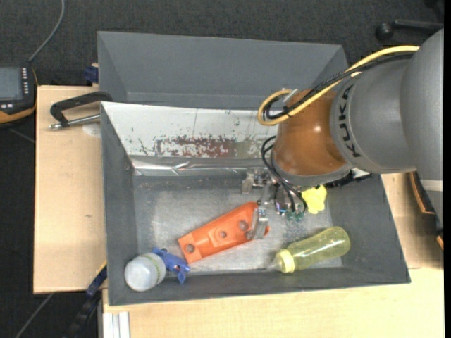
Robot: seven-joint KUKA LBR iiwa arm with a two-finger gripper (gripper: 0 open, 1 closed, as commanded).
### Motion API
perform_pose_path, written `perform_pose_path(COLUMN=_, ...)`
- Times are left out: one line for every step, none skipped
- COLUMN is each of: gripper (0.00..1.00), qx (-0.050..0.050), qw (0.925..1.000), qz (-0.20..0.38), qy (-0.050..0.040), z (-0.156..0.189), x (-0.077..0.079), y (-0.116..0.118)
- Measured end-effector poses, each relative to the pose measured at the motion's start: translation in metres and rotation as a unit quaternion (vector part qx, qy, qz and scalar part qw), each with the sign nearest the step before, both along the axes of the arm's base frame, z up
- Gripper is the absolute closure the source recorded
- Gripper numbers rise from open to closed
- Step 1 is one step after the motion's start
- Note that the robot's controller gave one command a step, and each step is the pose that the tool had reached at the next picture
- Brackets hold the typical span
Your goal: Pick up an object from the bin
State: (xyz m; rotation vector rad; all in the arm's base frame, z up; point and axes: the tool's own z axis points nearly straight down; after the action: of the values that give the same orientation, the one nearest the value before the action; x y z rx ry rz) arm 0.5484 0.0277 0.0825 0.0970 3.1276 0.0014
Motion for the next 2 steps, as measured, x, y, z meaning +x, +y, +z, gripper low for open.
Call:
perform_pose_path(gripper=1.00, qx=0.001, qw=0.9980, qz=0.063, qy=0.0013, z=-0.0107, x=0.0103, y=0.0308)
perform_pose_path(gripper=1.00, qx=0.001, qw=0.9980, qz=0.063, qy=0.0013, z=-0.0107, x=0.0103, y=0.0308)
